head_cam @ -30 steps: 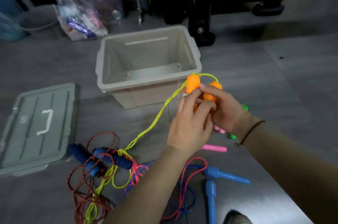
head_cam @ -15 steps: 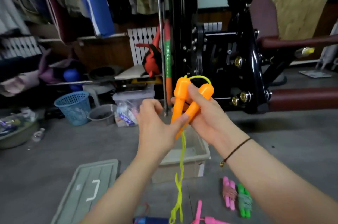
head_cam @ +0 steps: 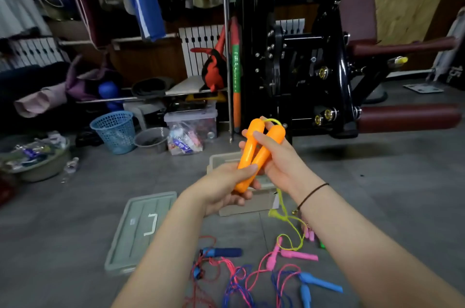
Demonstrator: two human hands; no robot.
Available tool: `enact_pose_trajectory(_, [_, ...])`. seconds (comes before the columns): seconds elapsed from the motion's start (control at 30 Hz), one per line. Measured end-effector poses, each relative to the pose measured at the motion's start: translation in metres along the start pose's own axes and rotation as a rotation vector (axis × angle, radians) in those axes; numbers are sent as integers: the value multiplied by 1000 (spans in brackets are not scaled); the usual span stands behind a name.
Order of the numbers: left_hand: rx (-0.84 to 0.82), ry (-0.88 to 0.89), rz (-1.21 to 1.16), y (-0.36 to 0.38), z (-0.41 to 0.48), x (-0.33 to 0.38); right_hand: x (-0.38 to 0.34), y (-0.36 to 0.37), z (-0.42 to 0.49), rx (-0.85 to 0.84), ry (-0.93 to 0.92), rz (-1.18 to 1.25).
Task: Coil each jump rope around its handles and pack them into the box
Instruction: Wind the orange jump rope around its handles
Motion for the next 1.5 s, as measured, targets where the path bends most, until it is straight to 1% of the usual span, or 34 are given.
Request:
enact_pose_trajectory(0.1, [-38, 2, -21, 9, 4, 0, -2, -5, 0, 28, 32, -21])
enact_pose_trajectory(0.2, [-58, 34, -84, 9, 5, 1, -5, -13, 0, 7, 122, 57])
enact_pose_trajectory(0.23, [-56, 43, -85, 7, 4, 2, -7, -17, 1, -1, 130, 29])
enact_pose_trajectory(0.3, [-64, 53, -58, 4, 2, 0, -12, -27, 1, 9, 113, -128])
enact_pose_trajectory(0.37, [-87, 54, -25, 4, 0, -2, -16, -34, 0, 41, 54, -329])
enact_pose_trajectory(0.43, [-95, 57, -12, 4, -1, -3, -18, -38, -1, 59, -5, -428])
enact_pose_trajectory(0.47, [-95, 60, -17, 4, -1, -3, -19, -39, -3, 53, -10, -416])
enact_pose_trajectory(0.53, [-83, 69, 12, 2, -1, -2, -17, -39, -5, 20, 62, -263])
enact_pose_trajectory(0.6, [-51, 69, 179, -2, 1, -5, -16, -33, -11, -13, 128, -81])
enact_pose_trajectory(0.63, [-37, 65, 297, -5, 3, -8, -17, -30, -13, -31, 122, -58])
enact_pose_trajectory(0.67, [-35, 58, 392, -5, 4, -11, -17, -28, -15, -35, 96, -92])
enact_pose_trajectory(0.7, [-40, 49, 437, -5, 6, -13, -17, -27, -15, -34, 64, -140])
enact_pose_trajectory(0.73, [-42, 44, 433, -3, 7, -14, -16, -25, -15, -42, 41, -180])
enact_pose_trajectory(0.77, [-37, 43, 383, -1, 9, -15, -14, -22, -15, -58, 31, -206])
enact_pose_trajectory(0.87, [28, 59, 72, 0, 16, -9, -11, -10, -17, -120, 11, -270])
enact_pose_trajectory(0.93, [83, -16, -83, -2, 22, -14, -7, -2, -17, -155, 10, -269])
enact_pose_trajectory(0.97, [81, -44, -146, 0, 23, -17, -4, 1, -18, -170, 6, -253])
enact_pose_trajectory(1.1, [-50, -82, -348, 14, 22, -17, 1, 8, -15, -131, -31, -202])
enact_pose_trajectory(1.27, [-195, -34, -467, 16, 31, -13, -4, 4, -9, -124, -54, -239])
enact_pose_trajectory(1.33, [-207, -7, -511, 17, 35, -15, -6, 6, -9, -193, -46, -278])
enact_pose_trajectory(1.37, [-170, 6, -530, 14, 37, -16, -4, 8, -11, -266, -22, -298])
enact_pose_trajectory(1.43, [-71, 19, -545, 3, 42, -17, 4, 14, -18, -422, 83, -317])
enact_pose_trajectory(1.5, [10, 57, -559, -8, 43, -12, 11, 17, -24, -508, 184, -324])
Point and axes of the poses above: each hand's wrist, its own z-axis towards the middle knuckle, its own y-axis out of the palm, x = y × z, the point moved 7 cm from there along z, towards the middle knuckle, and after that the axes turned 3 degrees about -y, right-handed, at the moved point
